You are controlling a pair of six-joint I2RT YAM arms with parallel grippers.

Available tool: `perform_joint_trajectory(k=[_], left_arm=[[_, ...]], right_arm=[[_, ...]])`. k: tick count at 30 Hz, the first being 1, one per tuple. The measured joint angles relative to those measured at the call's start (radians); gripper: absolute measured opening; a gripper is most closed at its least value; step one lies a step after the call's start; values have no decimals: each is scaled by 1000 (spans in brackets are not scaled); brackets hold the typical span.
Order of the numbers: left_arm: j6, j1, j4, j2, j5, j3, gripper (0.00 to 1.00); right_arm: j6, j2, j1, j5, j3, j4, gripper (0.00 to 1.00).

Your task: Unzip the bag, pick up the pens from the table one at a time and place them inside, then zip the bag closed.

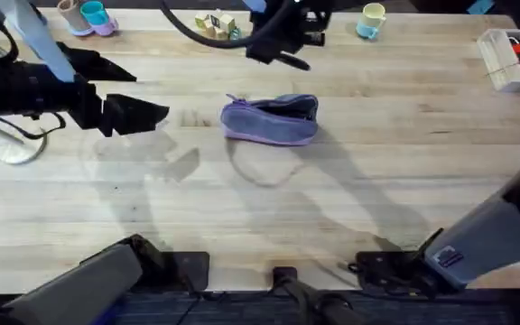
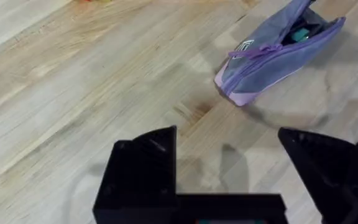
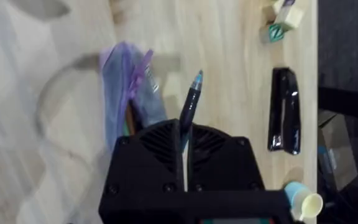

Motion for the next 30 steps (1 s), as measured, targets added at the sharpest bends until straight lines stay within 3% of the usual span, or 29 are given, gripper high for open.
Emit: perform_joint_trajectory(k=[15, 24, 30], left_arm=[[0, 0, -11, 0, 0, 0, 992], [0, 0, -18, 0, 0, 0, 993], [0, 0, -18, 0, 0, 0, 993]], right_arm=[[-1, -147, -14, 12, -40, -29, 31], [-36, -293, -93, 12, -360, 54, 32], [-108, -307, -107, 12, -569, 143, 33]])
